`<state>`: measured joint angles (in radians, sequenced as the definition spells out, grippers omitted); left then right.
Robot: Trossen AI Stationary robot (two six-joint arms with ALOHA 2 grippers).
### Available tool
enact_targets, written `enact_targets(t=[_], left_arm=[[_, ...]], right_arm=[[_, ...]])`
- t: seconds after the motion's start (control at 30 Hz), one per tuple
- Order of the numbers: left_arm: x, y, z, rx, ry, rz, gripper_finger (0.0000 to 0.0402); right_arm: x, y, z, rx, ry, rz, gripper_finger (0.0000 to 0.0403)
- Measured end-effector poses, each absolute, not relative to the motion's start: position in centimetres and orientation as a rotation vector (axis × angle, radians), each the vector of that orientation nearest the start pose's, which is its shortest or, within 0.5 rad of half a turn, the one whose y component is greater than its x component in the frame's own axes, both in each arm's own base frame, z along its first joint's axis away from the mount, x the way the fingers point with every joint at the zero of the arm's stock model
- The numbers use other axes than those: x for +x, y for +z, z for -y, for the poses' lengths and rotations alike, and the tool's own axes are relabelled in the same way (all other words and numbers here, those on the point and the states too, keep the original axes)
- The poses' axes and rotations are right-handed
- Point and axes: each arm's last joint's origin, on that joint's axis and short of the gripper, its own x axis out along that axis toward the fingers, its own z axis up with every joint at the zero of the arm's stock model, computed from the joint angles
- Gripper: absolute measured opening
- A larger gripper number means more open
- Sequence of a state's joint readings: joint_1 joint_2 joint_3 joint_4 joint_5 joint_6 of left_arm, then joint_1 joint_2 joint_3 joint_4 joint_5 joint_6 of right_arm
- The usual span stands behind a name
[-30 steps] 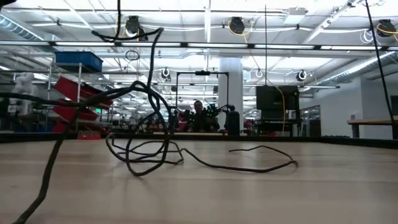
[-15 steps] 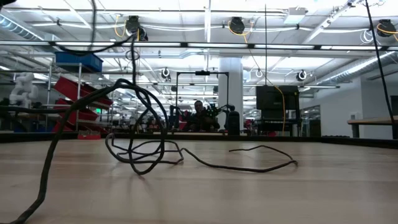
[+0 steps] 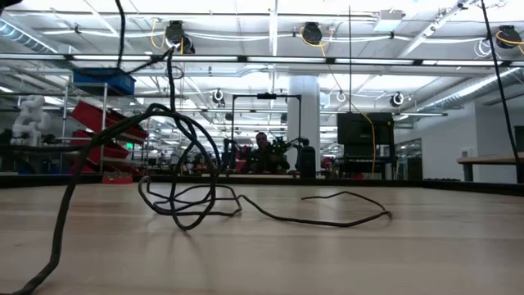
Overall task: Coil cords
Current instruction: Coil the black wire on the spool
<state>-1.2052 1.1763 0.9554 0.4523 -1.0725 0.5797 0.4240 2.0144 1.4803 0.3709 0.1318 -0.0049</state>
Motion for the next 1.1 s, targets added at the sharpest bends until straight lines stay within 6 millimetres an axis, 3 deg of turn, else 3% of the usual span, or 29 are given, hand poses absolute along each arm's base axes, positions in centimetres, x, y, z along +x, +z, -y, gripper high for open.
enact_targets(t=[0.5, 1.1], left_arm=[[11.8, 34.7, 22.5, 0.322, -0.152, -0.007, 0.0004], [12.7, 35.0, 22.4, 0.363, -0.274, 0.035, 0.0004]], right_arm=[[38.7, 30.0, -19.2, -0.081, 0.28, -0.293, 0.0001], [37.7, 28.6, -19.4, -0.121, 0.289, -0.47, 0.0]])
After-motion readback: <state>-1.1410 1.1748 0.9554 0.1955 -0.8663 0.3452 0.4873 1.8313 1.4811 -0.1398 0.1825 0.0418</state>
